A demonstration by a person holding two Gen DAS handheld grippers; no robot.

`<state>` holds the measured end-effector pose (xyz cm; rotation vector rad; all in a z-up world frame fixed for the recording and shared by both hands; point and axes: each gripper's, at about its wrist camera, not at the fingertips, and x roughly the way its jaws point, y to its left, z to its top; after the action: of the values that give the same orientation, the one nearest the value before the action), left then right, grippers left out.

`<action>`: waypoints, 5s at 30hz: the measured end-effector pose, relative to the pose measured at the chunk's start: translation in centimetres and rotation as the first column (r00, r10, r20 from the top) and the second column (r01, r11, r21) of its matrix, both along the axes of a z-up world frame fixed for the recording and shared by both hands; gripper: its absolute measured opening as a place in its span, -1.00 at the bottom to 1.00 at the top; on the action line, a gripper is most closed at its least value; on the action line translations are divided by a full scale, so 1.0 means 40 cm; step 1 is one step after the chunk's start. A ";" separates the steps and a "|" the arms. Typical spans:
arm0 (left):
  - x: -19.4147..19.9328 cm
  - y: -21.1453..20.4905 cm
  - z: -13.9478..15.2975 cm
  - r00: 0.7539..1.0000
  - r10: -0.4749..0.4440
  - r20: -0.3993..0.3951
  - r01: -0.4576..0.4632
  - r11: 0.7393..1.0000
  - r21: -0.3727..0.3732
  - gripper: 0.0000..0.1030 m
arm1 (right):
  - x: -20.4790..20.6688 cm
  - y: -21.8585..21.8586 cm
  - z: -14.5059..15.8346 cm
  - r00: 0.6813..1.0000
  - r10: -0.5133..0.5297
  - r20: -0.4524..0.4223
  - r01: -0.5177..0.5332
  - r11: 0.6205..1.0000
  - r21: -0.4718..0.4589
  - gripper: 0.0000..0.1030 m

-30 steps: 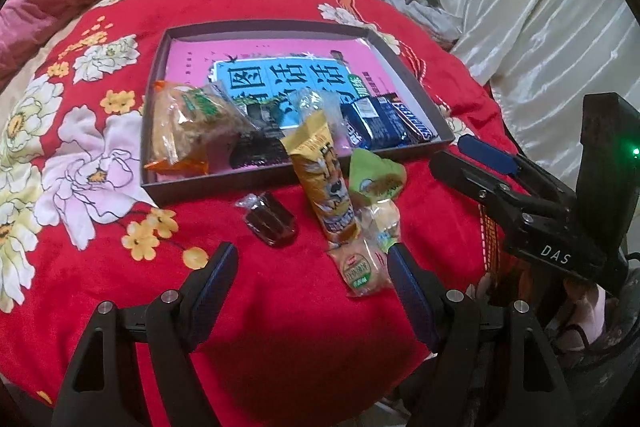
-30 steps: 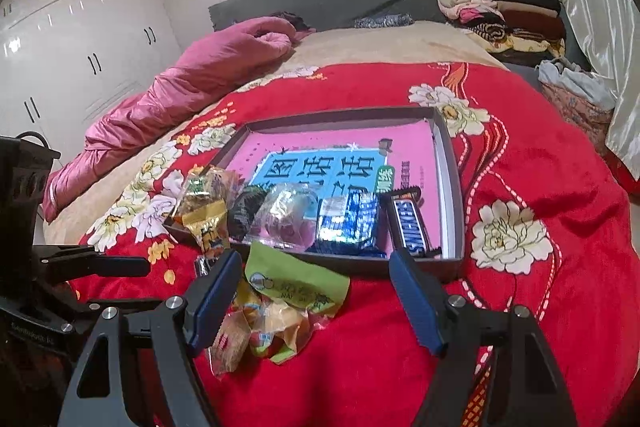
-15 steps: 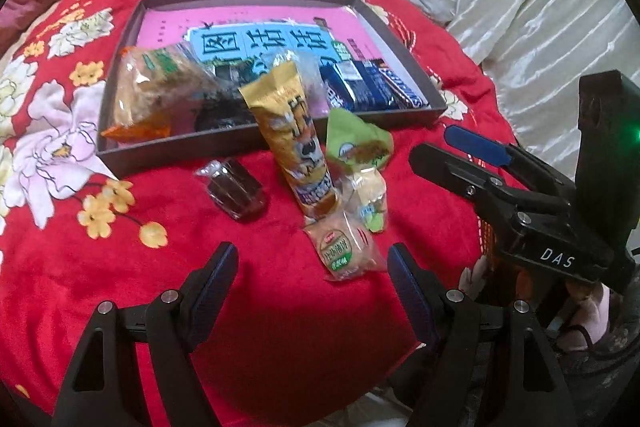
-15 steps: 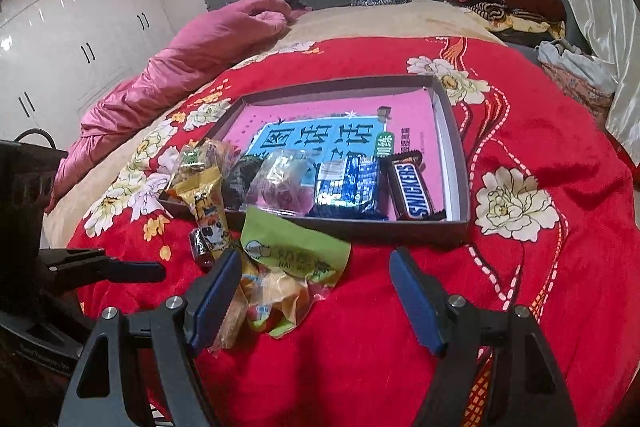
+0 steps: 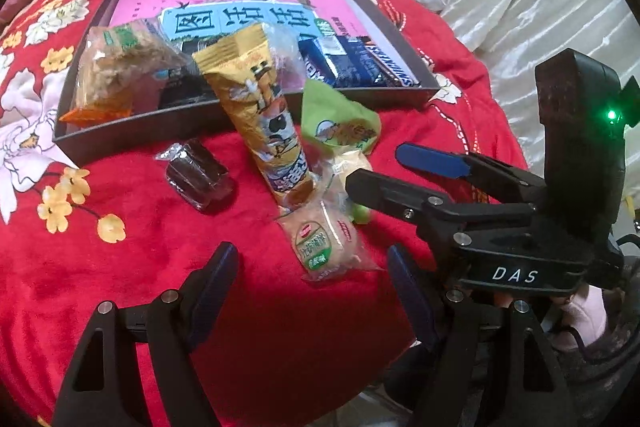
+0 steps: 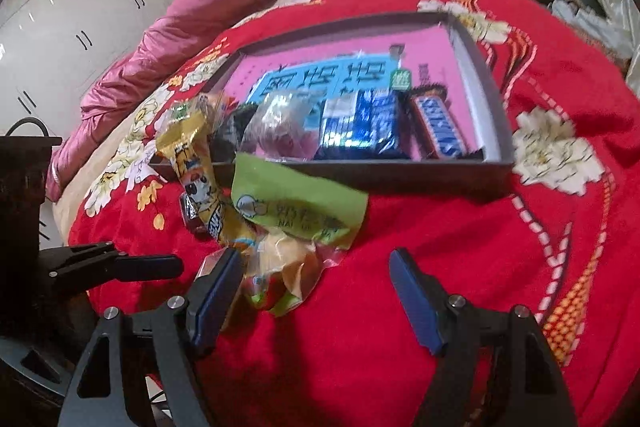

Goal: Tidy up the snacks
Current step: 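Grasp the small clear bread bag with the left tool while the right tool grasps the green-label bag, then carry the clear bread bag and green-label bag over the tray with both tools, then lower and open the left tool into the tray while the right tool releases the green-label bag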

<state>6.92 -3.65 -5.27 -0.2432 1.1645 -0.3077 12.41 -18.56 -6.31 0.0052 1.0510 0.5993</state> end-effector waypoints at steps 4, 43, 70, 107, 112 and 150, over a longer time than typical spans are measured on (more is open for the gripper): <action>0.007 0.000 -0.010 1.000 0.009 -0.007 -0.009 1.000 -0.002 0.52 | 0.010 0.015 -0.015 1.000 0.026 -0.013 -0.026 1.000 0.001 0.24; -0.016 0.066 0.036 0.998 0.056 0.007 -0.055 0.993 -0.101 -0.46 | -0.037 0.011 0.067 0.987 0.116 0.111 -0.124 0.990 0.070 -0.44; 0.019 0.160 0.214 0.956 0.187 0.226 -0.183 0.982 -0.039 -0.46 | -0.020 -0.064 0.185 0.947 -0.035 0.320 -0.021 0.985 0.172 -0.44; 0.166 0.179 0.089 0.960 0.213 0.181 -0.226 0.973 0.054 -0.46 | 0.064 -0.094 0.161 0.944 -0.110 0.310 0.059 0.984 0.167 -0.44; 0.175 0.176 0.079 0.963 0.209 0.172 -0.222 0.973 0.057 -0.46 | 0.074 -0.098 0.157 0.944 -0.121 0.306 0.075 0.985 0.158 -0.44; 0.187 0.199 0.048 0.962 0.231 0.144 -0.242 0.968 0.067 -0.46 | 0.129 -0.057 0.094 0.949 -0.110 0.295 0.119 0.993 -0.011 -0.43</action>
<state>14.41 4.29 -3.34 -0.2806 1.0000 -0.0630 17.57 -20.83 -2.53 -0.0466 0.7639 0.4625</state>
